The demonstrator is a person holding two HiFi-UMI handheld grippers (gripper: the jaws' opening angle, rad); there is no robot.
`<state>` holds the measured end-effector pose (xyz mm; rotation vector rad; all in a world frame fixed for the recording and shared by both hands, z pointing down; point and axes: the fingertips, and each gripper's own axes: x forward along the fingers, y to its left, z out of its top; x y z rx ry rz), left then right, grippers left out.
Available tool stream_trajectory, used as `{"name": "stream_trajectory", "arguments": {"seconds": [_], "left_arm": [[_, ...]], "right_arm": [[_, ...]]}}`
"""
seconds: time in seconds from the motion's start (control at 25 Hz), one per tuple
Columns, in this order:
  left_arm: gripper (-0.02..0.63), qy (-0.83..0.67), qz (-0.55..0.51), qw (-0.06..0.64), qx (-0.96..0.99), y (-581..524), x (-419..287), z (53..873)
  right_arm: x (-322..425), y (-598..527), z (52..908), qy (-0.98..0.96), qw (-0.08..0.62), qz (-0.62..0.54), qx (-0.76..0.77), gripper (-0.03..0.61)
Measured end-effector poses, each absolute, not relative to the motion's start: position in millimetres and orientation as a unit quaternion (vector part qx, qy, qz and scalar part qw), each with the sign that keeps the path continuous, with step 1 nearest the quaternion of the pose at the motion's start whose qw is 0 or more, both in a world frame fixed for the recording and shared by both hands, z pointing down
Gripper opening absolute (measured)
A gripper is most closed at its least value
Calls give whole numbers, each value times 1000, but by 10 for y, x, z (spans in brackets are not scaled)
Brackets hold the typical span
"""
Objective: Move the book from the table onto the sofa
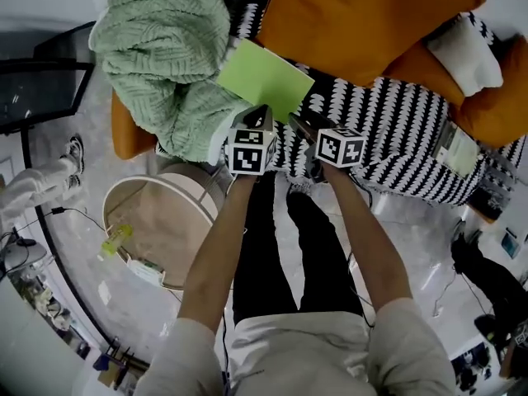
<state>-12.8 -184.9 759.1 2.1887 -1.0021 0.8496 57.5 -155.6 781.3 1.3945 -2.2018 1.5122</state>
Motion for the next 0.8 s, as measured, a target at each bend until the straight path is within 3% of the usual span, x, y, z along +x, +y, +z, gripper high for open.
{"name": "stream_trajectory", "arguments": {"seconds": [0.2, 0.64, 0.8], "left_arm": [[9, -375, 333, 260, 825, -1694, -306, 7260], [9, -423, 276, 284, 815, -1258, -516, 6150], [9, -437, 265, 298, 806, -1078, -497, 5869]], "right_arm": [[504, -1442, 7465, -772, 146, 428, 447, 193], [513, -1289, 6468, -794, 240, 277, 486, 186], [626, -1145, 6096, -777, 241, 260, 520, 184]]}}
